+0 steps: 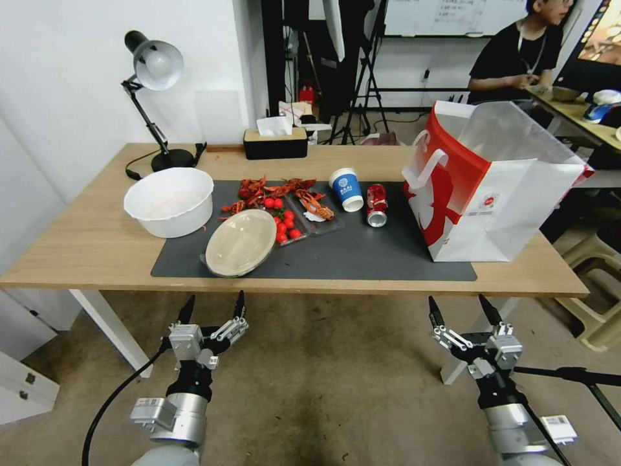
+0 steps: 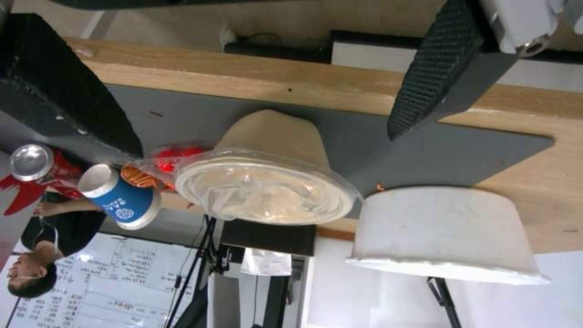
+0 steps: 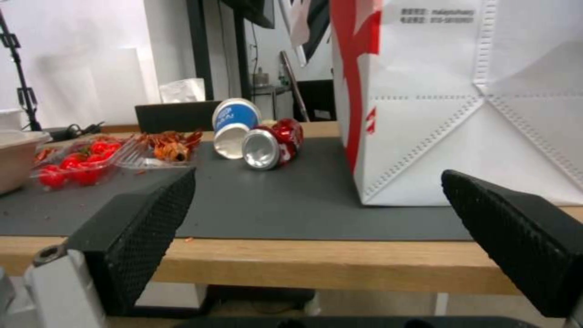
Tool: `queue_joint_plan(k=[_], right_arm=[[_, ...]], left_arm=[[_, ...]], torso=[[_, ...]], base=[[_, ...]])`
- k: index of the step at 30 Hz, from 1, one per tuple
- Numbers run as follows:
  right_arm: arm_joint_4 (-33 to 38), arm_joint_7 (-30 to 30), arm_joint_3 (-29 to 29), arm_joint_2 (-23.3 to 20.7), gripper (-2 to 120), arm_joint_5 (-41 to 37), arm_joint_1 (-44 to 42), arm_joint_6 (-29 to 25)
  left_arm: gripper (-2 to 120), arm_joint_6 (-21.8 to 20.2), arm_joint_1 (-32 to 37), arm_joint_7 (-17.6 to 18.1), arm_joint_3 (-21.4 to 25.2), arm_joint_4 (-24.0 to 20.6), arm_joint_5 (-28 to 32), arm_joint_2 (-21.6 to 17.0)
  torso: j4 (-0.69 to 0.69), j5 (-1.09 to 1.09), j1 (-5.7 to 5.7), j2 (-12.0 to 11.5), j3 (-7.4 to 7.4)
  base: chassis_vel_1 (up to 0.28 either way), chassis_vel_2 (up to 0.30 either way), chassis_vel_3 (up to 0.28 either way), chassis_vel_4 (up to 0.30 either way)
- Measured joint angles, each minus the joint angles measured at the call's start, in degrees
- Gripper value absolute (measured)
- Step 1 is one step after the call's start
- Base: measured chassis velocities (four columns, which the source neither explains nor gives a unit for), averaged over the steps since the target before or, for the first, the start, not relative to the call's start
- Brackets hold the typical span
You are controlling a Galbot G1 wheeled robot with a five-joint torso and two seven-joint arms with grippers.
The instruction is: Pick up the trash from the table and place it into the takeout bag.
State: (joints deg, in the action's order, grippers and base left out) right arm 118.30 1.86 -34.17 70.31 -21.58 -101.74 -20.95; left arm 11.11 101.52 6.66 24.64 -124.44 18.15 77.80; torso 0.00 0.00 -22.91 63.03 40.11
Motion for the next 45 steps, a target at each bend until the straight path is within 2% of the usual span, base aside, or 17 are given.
queue_joint_plan(k=[5,14,18,24,27,32,33,36,37,39,40,42,45], right_arm=[[0.7,-1.4,2.7,0.3,100,2.2,4.6,4.3],[0.5,-3.8,5.9,0.1,100,5.0,11.2,7.9],[0.7,-5.2,8.0,-0.3,100,5.3,14.9,11.0],[1.2,-9.4,13.4,-1.6,100,2.1,22.4,19.4],[1.1,-10.2,14.9,-1.7,100,1.5,24.7,21.7],[-2.5,-13.4,20.3,-1.8,100,0.5,34.3,28.9],[-2.5,-13.4,20.3,-1.8,100,0.5,34.3,28.9],[-6.8,-17.2,24.7,-1.8,100,-1.2,42.3,33.8],[-6.8,-17.2,24.7,-1.8,100,-1.2,42.3,33.8],[-9.1,-20.9,26.6,-1.1,100,-2.1,46.2,38.2],[-9.1,-20.9,26.6,-1.1,100,-2.1,46.2,38.2],[-11.0,-25.7,28.4,-0.3,100,-3.4,49.6,43.1],[-12.0,-27.8,29.2,-0.1,100,-4.3,51.6,45.6]], left_arm=[[100,0.1,-0.2,-0.1,0.0,0.7,0.0,0.0],[100,0.1,-0.4,-0.1,-0.2,0.9,0.0,0.0],[100,0.1,-0.5,-0.1,-0.2,1.1,0.0,0.0],[100,0.1,-0.5,-0.1,0.0,1.1,0.1,-0.2],[100,0.1,-0.6,-0.1,0.1,1.1,0.0,-0.2],[100,0.1,-0.6,-0.3,-0.1,1.6,-0.5,0.6],[100,0.1,-0.6,-0.3,-0.1,1.6,-0.5,0.6],[100,0.1,-0.3,-0.2,0.6,1.5,-0.5,0.8],[100,0.1,-0.3,-0.2,0.6,1.5,-0.5,0.8],[100,0.2,-0.1,-0.1,1.1,1.5,-0.3,0.8],[100,0.2,-0.1,-0.1,1.1,1.5,-0.3,0.8],[100,0.3,-0.1,0.0,1.0,1.5,-0.2,1.0],[100,0.2,-0.2,0.0,0.9,1.6,-0.2,1.1]], torso=[[0.00,0.00,0.00,0.0,0.00],[-0.01,0.01,-0.01,0.0,0.01],[0.00,0.00,-0.01,0.0,0.01],[-0.01,0.00,-0.01,0.0,0.01],[0.00,0.00,-0.01,0.0,0.01],[0.00,-0.01,-0.01,0.0,0.01],[0.00,-0.01,-0.01,0.0,0.01],[0.00,0.01,-0.01,0.0,0.01],[0.00,0.01,-0.01,0.0,0.01],[0.00,0.00,-0.01,0.0,0.00],[0.00,0.00,-0.01,0.0,0.00],[0.00,0.01,-0.01,0.0,0.01],[0.01,0.00,-0.01,0.0,0.00]], base=[[0.000,0.000,0.000,0.000],[0.000,0.000,0.000,0.000],[0.000,0.000,0.000,0.000],[0.000,0.000,0.000,0.000],[0.000,0.000,0.000,0.000],[0.000,0.000,0.000,0.000],[0.000,0.000,0.000,0.000],[0.000,0.000,0.000,0.000],[0.000,0.000,0.000,0.000],[0.000,0.000,0.000,0.000],[0.000,0.000,0.000,0.000],[0.000,0.000,0.000,0.000],[0.000,0.000,0.000,0.000]])
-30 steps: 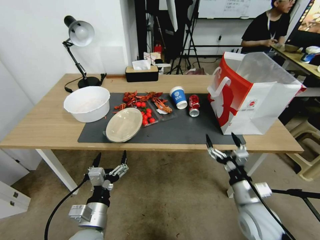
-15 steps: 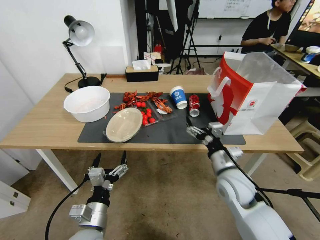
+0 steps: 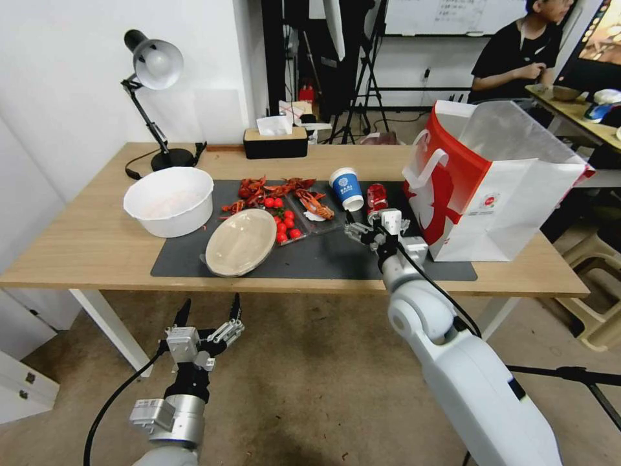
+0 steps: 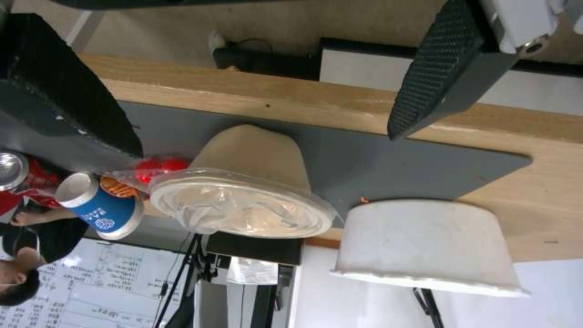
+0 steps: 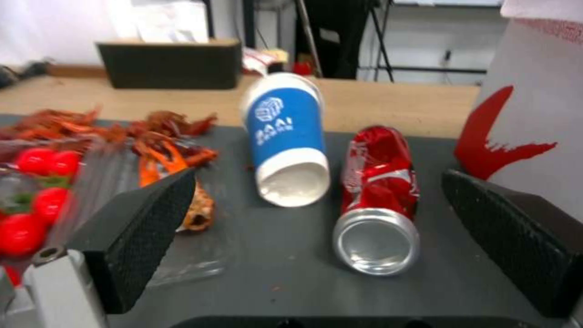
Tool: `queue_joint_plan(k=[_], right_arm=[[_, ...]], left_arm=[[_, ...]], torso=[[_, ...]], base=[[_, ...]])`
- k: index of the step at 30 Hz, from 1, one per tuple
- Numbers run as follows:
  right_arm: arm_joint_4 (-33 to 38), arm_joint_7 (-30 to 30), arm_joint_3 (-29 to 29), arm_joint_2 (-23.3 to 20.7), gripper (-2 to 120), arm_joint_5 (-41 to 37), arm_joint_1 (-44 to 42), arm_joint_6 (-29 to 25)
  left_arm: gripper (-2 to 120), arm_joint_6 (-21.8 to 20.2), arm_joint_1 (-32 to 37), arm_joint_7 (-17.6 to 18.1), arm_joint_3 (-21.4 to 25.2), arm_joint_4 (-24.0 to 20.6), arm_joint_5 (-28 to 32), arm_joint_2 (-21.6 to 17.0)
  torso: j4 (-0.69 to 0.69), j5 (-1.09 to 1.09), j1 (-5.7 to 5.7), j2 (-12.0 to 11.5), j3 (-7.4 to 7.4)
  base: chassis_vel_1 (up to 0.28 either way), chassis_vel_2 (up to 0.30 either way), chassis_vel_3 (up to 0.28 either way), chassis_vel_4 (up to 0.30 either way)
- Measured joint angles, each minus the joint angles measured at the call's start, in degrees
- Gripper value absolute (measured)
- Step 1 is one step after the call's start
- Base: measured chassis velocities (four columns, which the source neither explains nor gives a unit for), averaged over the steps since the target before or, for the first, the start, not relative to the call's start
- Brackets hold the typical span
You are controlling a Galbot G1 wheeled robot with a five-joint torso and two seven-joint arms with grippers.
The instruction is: Pick up the trash from the table and place it into the takeout bag.
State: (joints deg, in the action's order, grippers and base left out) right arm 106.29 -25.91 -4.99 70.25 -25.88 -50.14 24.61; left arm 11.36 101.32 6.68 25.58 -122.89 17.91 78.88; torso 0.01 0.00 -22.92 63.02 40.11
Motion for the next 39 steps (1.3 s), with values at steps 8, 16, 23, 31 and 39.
queue_joint_plan(k=[8,16,23,31,39], right_arm=[[-3.9,-5.0,1.3,0.6,100,-3.3,6.0,6.1],[-7.3,-6.6,1.6,1.0,100,-4.1,9.3,9.6],[-10.1,-7.8,1.9,1.8,100,-5.2,11.6,11.8],[-14.0,-7.4,1.9,2.9,100,-6.5,13.9,13.3],[-18.3,-6.3,1.7,4.2,100,-6.9,15.6,13.8]], left_arm=[[100,0.0,-0.2,0.1,0.1,0.5,0.1,-0.1],[100,-0.1,-0.3,0.2,0.1,0.5,0.2,-0.2],[100,-0.2,-0.3,0.2,0.1,0.5,0.2,-0.3],[100,-0.2,-0.3,0.3,0.2,0.7,0.3,-0.4],[100,-0.2,-0.5,0.3,0.2,1.1,0.5,-0.4]], torso=[[-0.01,0.00,0.00,0.0,0.00],[0.00,0.00,0.00,0.0,0.00],[-0.01,0.00,0.01,0.0,0.00],[-0.01,0.00,0.00,0.0,0.00],[-0.01,0.00,0.01,0.0,-0.01]], base=[[0.000,0.000,0.000,0.000],[0.000,0.000,0.000,0.000],[0.000,0.000,0.000,0.000],[0.000,0.000,0.000,0.000],[0.000,0.000,0.000,0.000]])
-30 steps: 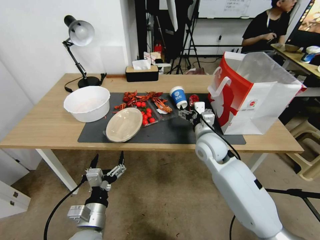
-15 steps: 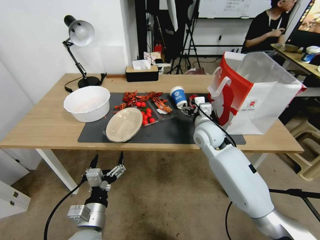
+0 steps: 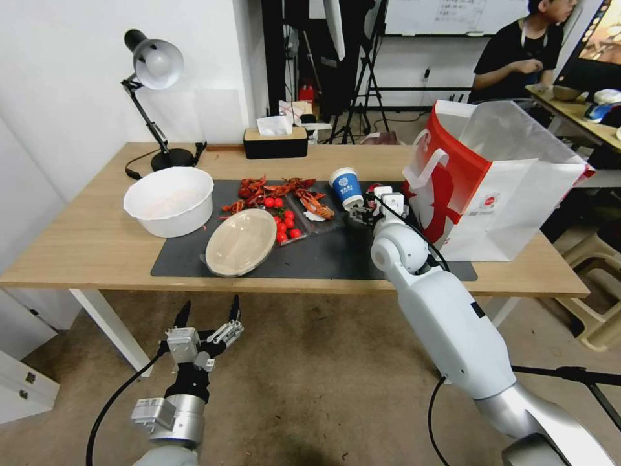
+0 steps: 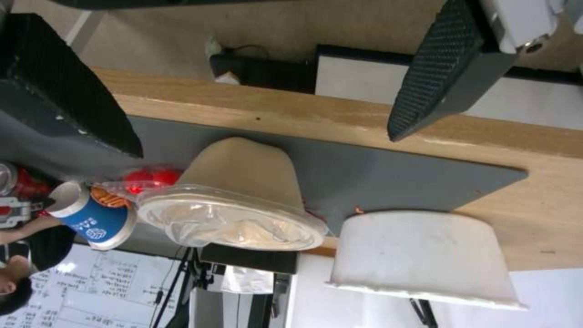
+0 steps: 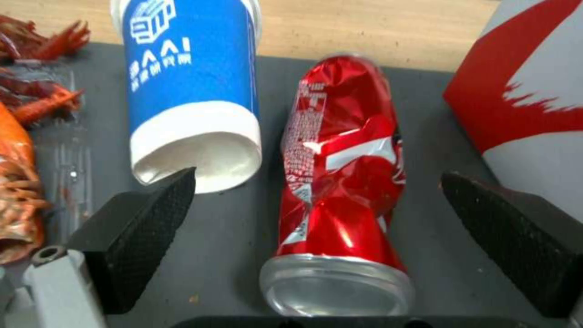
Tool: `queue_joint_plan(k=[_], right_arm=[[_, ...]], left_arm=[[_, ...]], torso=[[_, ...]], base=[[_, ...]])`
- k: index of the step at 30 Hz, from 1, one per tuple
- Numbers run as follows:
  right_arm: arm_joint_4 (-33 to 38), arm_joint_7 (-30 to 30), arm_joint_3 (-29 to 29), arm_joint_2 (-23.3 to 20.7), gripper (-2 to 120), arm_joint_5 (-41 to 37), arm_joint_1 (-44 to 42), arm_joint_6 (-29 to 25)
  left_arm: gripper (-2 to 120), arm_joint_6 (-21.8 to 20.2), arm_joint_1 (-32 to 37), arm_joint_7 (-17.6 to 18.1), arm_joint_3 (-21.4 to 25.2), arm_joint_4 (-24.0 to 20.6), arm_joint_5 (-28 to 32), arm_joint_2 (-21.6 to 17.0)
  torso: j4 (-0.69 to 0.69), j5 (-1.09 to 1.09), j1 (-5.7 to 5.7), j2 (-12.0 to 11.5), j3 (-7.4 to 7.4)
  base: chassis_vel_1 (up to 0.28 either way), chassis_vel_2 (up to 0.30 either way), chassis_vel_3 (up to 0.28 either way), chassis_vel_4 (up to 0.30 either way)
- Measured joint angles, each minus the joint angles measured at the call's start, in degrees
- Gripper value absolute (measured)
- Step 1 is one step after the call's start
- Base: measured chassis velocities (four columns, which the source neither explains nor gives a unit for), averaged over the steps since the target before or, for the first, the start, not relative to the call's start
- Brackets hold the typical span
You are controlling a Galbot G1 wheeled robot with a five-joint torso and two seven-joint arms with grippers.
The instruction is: Pick up the trash from the table and place it into the takeout bag.
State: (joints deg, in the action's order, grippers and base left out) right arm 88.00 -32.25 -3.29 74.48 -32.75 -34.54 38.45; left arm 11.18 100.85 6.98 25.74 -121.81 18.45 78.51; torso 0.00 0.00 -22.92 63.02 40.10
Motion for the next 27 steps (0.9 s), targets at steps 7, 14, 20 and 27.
queue_joint_plan(k=[7,14,20,27], right_arm=[[-2.9,0.3,-0.4,1.4,100,0.6,0.4,0.4],[-3.7,0.0,-0.7,1.9,96,0.6,0.5,0.6],[-3.8,-0.6,-1.3,2.0,75,0.2,0.4,0.7],[-3.0,-1.2,-1.8,1.7,52,-0.6,-0.3,0.6]], left_arm=[[100,0.1,-0.2,0.0,0.2,0.4,0.6,-0.2],[100,0.1,-0.3,0.1,0.2,0.6,0.7,-0.3],[100,0.1,-0.5,0.1,0.2,0.7,0.7,-0.3],[100,0.0,-0.6,0.1,0.0,0.8,0.7,-0.3]], torso=[[0.00,0.00,0.00,0.0,0.00],[0.00,0.00,0.00,0.0,0.00],[0.00,0.00,0.00,0.0,0.00],[0.00,0.00,0.00,0.0,0.00]], base=[[0.000,0.000,0.000,0.000],[0.000,0.000,0.000,0.000],[0.000,0.000,0.000,0.000],[0.000,0.000,0.000,0.000]])
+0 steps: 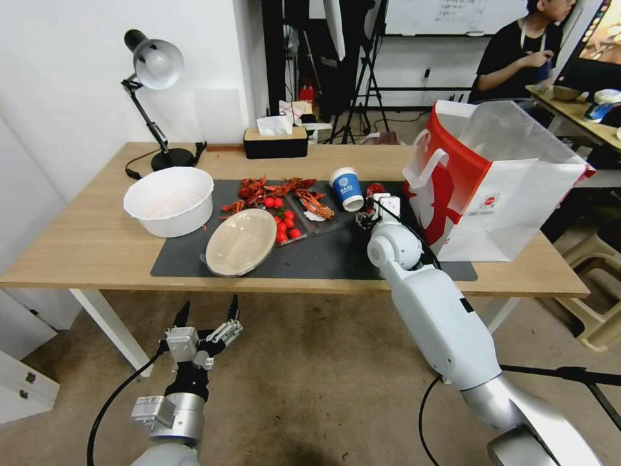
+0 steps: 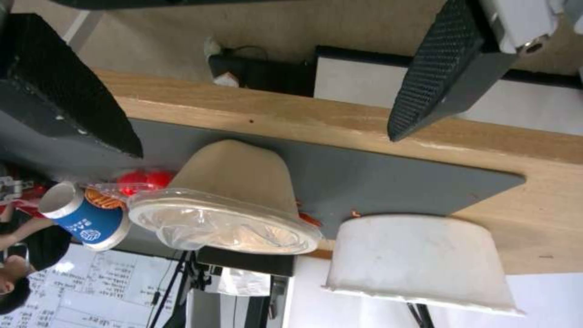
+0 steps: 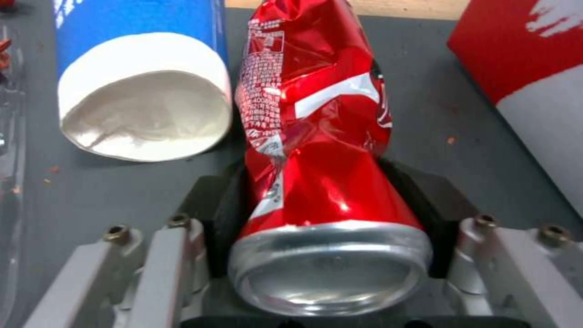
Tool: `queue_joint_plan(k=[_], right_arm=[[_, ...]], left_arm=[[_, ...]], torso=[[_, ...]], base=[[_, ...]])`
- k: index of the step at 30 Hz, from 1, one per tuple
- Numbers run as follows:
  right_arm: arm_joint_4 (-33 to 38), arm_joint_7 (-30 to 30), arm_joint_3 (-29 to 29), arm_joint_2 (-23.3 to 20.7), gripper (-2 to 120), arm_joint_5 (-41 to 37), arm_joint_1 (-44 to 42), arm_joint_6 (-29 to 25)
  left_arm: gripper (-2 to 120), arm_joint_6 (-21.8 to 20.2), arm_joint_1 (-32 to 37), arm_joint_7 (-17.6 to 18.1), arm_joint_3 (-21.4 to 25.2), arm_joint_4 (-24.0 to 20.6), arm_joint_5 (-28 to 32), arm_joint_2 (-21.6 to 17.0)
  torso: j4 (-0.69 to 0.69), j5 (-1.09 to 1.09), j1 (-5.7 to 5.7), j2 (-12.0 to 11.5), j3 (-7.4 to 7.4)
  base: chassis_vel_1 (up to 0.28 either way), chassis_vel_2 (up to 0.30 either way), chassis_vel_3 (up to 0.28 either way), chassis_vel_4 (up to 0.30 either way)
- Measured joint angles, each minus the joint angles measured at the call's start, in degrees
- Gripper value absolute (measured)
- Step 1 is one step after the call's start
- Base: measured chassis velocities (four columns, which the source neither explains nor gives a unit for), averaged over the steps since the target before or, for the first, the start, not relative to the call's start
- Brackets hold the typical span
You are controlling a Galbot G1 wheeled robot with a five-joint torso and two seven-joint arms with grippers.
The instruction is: Pick up the trash from the table and place it into the takeout bag.
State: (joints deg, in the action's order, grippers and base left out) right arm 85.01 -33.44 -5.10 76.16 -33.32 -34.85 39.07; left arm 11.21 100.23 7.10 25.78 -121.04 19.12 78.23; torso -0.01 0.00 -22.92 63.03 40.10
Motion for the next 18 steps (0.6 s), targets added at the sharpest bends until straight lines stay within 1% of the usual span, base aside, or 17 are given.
queue_joint_plan(k=[2,11,13,14,17,18], right_arm=[[0.7,-0.4,-0.3,-0.5,49,-0.6,-0.4,0.0],[3.0,-1.8,-1.0,-1.6,49,-2.2,-1.7,0.0],[5.3,-2.7,-1.4,-2.2,49,-2.5,-2.8,0.0],[5.3,-2.7,-1.4,-2.2,49,-2.5,-2.8,0.0],[9.7,-4.6,-2.0,-3.6,49,-2.7,-5.0,0.0],[9.7,-4.6,-2.0,-3.6,49,-2.7,-5.0,0.0]], left_arm=[[100,0.0,0.0,0.0,-0.1,0.0,-0.1,0.0],[100,0.0,0.2,0.0,-0.1,-0.3,-0.4,0.2],[100,0.0,0.3,0.0,-0.1,-0.5,-0.6,0.2],[100,0.0,0.3,0.0,-0.1,-0.5,-0.6,0.2],[100,0.2,0.5,0.0,-0.2,-0.6,-0.9,0.3],[100,0.2,0.5,0.0,-0.2,-0.6,-0.9,0.3]], torso=[[0.02,0.01,0.00,0.0,0.00],[0.00,0.01,0.00,0.0,0.00],[0.01,0.01,0.00,0.0,0.00],[0.01,0.01,0.00,0.0,0.00],[0.01,0.01,0.00,0.0,0.00],[0.01,0.01,0.00,0.0,0.00]], base=[[0.000,0.000,0.000,0.000],[0.000,0.000,0.000,0.000],[0.000,0.000,0.000,0.000],[0.000,0.000,0.000,0.000],[0.000,0.000,0.000,0.000],[0.000,0.000,0.000,0.000]])
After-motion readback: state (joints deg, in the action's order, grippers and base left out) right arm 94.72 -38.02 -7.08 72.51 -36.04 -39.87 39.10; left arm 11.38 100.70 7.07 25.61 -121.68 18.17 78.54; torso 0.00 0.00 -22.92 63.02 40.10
